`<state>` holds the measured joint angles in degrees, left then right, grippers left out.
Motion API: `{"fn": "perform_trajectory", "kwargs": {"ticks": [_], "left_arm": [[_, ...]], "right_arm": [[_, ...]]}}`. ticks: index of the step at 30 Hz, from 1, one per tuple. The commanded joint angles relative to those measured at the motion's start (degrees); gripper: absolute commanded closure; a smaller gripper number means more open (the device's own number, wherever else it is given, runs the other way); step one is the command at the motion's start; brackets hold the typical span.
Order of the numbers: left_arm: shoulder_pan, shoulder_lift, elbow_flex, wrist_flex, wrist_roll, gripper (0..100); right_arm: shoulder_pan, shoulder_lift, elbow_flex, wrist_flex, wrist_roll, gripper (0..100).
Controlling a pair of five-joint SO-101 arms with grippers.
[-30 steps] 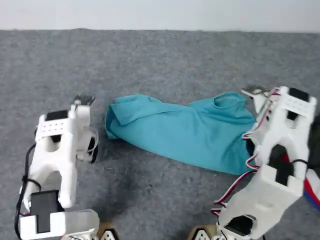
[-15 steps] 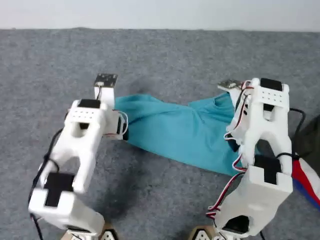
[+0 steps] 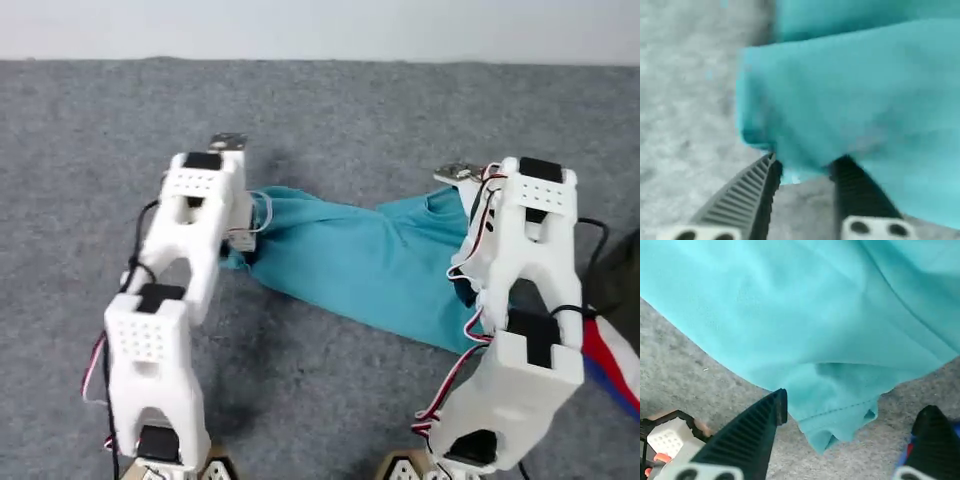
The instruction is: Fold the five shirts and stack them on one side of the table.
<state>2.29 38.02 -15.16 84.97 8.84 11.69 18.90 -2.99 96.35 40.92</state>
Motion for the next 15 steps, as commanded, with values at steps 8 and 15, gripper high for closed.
{"fn": "perform_trajectory", "kwargs": {"ticks": [8, 15], "left_arm": [[-1.8, 7.0, -18.6, 15.8, -0.8, 99], [-16.3, -2.3, -7.3, 15.7, -15.5, 99]], "right_arm": [[-0.2, -2.5, -0.1, 0.8, -0.7, 60.4], [-0.5, -2.6, -0.1, 0.9, -0.7, 60.4]]}}
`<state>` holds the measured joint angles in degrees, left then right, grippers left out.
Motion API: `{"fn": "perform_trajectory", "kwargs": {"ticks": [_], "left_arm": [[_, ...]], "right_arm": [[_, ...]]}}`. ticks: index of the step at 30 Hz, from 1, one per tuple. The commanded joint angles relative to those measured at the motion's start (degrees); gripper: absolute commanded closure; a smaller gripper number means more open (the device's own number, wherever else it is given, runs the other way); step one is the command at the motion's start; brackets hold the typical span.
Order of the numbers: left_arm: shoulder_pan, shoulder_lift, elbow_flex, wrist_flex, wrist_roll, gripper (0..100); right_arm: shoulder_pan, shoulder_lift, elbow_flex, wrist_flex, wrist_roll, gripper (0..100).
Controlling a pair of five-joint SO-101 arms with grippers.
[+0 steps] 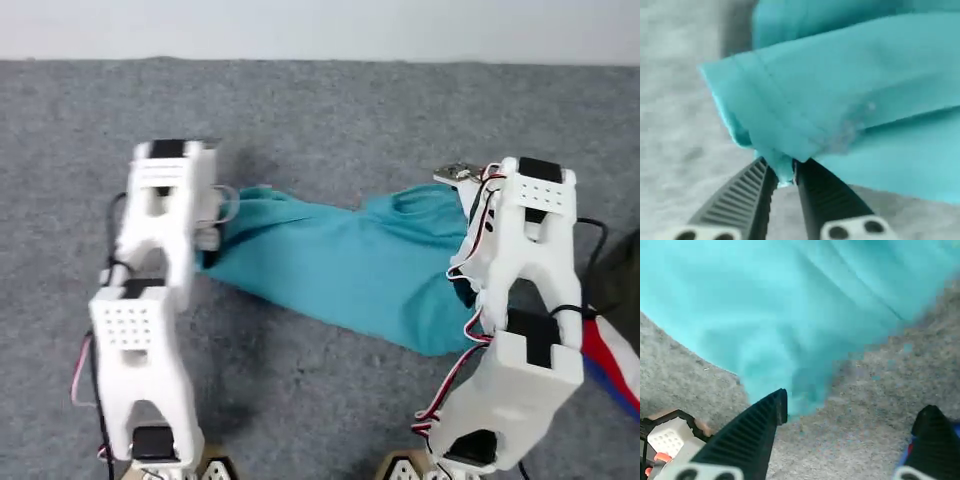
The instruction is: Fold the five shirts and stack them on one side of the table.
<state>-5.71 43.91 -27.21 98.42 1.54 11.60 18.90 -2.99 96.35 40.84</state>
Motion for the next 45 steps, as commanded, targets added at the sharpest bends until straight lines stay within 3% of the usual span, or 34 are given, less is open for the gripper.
{"fn": "perform_trajectory", "kwargs": {"ticks": [1, 6, 10, 20, 26, 31, 34, 41, 45], "left_arm": [[-10.3, -9.8, 6.5, 2.3, -10.4, 99], [-18.4, -18.5, 18.7, 2.3, -20.9, 99], [-21.0, -24.3, 30.0, 2.2, -26.5, 99], [-26.0, -25.8, 36.9, 2.1, -26.6, 95], [-37.5, -25.8, 36.7, 2.2, -22.9, 81], [-43.4, -25.7, 31.1, 2.2, -24.4, 80], [-41.3, -25.1, 20.1, 1.8, -23.6, 80], [-27.7, -12.4, -2.9, -4.9, -10.5, 80], [-21.2, 0.1, -10.4, 1.5, -8.3, 80]], "right_arm": [[-0.5, -2.6, -0.1, 0.9, -0.6, 60.4], [-1.4, -2.9, -0.1, 0.9, -0.4, 60.4], [-3.4, -3.0, -0.1, 1.0, -0.6, 60.4], [-5.8, -3.0, -0.1, 1.8, -0.6, 60.4], [-5.8, -2.9, -0.1, 1.8, -0.6, 60.4], [-5.8, -2.6, -0.1, 1.7, -0.6, 60.4], [-5.8, -2.5, -0.1, 1.6, -0.6, 60.4], [-5.8, -2.5, 0.0, 1.8, -0.6, 60.4], [-5.5, -2.5, 0.0, 1.8, -0.4, 60.4]]}}
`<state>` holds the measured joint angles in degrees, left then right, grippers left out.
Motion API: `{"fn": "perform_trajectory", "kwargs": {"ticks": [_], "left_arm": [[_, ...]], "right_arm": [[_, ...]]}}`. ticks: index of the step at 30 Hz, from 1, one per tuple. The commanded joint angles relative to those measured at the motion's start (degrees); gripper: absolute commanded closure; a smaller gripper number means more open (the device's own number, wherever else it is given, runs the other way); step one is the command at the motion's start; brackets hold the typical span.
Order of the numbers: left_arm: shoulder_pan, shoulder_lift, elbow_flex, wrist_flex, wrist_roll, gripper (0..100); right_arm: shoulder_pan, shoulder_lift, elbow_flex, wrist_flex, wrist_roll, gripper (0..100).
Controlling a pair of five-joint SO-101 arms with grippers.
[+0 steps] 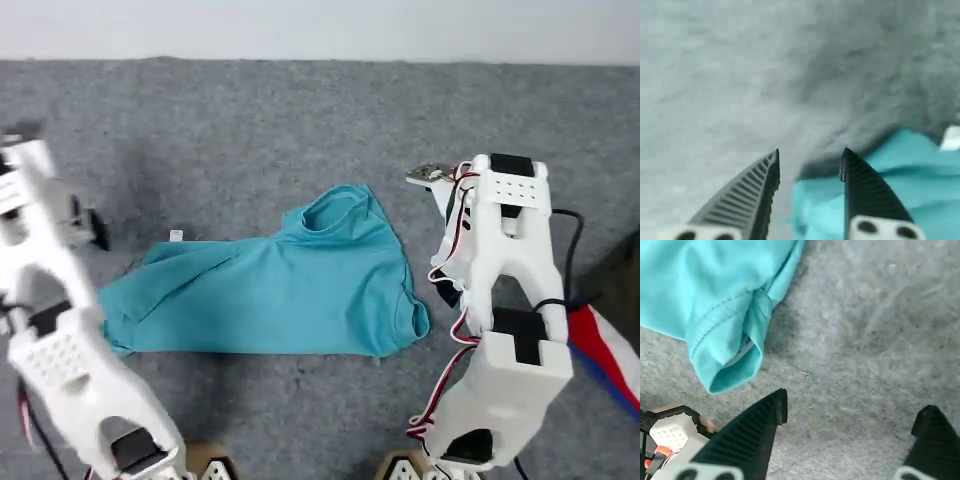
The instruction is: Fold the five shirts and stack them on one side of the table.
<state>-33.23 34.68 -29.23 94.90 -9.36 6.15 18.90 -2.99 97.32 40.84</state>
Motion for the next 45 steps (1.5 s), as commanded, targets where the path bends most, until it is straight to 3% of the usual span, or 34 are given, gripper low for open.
{"fn": "perform_trajectory", "kwargs": {"ticks": [1, 10, 17, 22, 25, 34, 40, 45], "left_arm": [[7.9, 12.0, -9.8, 6.2, 2.7, 80], [19.0, 11.6, -1.6, 5.9, 2.5, 89], [34.2, -1.6, 15.8, 5.8, 2.7, 91], [39.2, -10.5, 23.3, 5.8, 2.7, 91], [38.9, -15.3, 26.5, 5.8, 2.8, 91], [27.3, -29.5, 45.1, 5.7, 1.7, 91], [21.5, -33.4, 45.6, 5.7, -4.0, 91], [19.5, -33.8, 45.0, 5.6, -4.7, 91]], "right_arm": [[0.0, -2.5, 0.0, 0.8, -0.4, 60.4], [-0.5, -2.5, 0.0, 0.1, -0.4, 60.4], [-1.0, -2.5, 0.0, 0.2, -0.6, 60.4], [-1.0, -2.5, 0.0, 0.7, -0.6, 60.4], [-1.0, -2.5, 0.0, 0.7, -0.6, 60.4], [-0.8, -2.5, 0.0, 0.7, -0.7, 60.4], [-1.0, -2.5, 0.0, 0.7, -0.7, 60.4], [-0.8, -2.5, 0.0, 0.8, -0.7, 60.4]]}}
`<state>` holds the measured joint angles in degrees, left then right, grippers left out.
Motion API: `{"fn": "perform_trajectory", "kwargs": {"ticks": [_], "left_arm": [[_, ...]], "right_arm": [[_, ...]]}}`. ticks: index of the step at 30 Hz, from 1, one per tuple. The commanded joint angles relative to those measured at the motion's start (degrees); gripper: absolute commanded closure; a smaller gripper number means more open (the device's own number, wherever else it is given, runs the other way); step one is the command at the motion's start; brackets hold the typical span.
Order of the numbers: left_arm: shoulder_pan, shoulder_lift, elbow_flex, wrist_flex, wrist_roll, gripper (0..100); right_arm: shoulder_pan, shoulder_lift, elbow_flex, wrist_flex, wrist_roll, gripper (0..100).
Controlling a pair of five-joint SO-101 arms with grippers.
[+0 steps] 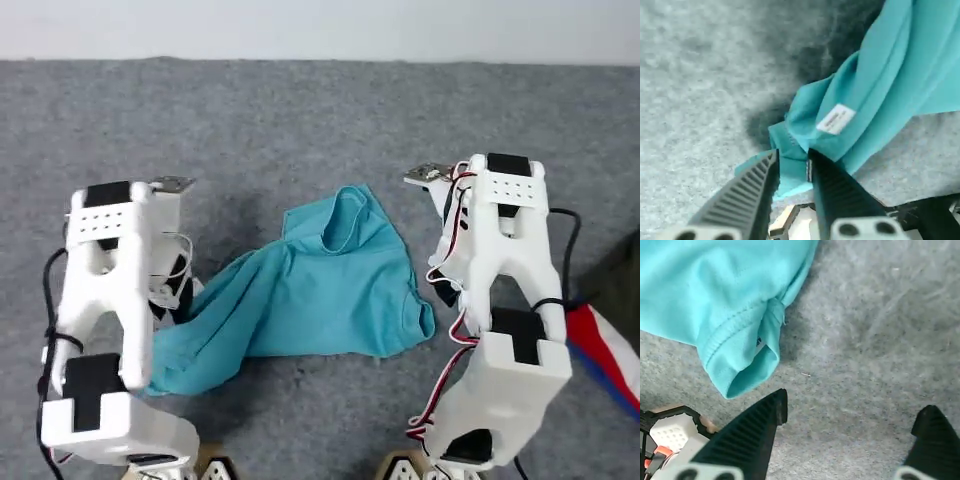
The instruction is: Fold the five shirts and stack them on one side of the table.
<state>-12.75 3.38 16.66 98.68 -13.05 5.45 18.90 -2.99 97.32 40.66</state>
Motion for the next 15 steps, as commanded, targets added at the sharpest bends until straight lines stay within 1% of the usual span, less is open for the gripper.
{"fn": "perform_trajectory", "kwargs": {"ticks": [1, 7, 10, 15], "left_arm": [[-0.3, -2.6, 0.0, 1.8, -1.0, 91], [7.4, -3.1, 4.5, 1.9, -1.0, 91], [10.8, -3.0, 4.4, 1.7, -1.0, 91], [11.8, -2.7, 4.4, -2.3, -0.8, 91]], "right_arm": [[-0.1, -2.5, 0.0, 0.8, -0.5, 60.4], [-0.1, -2.5, 0.0, 0.8, -0.5, 60.4], [0.0, -2.5, 0.0, 0.8, -0.5, 60.4], [-0.1, -2.5, 0.0, 2.1, -0.5, 60.4]]}}
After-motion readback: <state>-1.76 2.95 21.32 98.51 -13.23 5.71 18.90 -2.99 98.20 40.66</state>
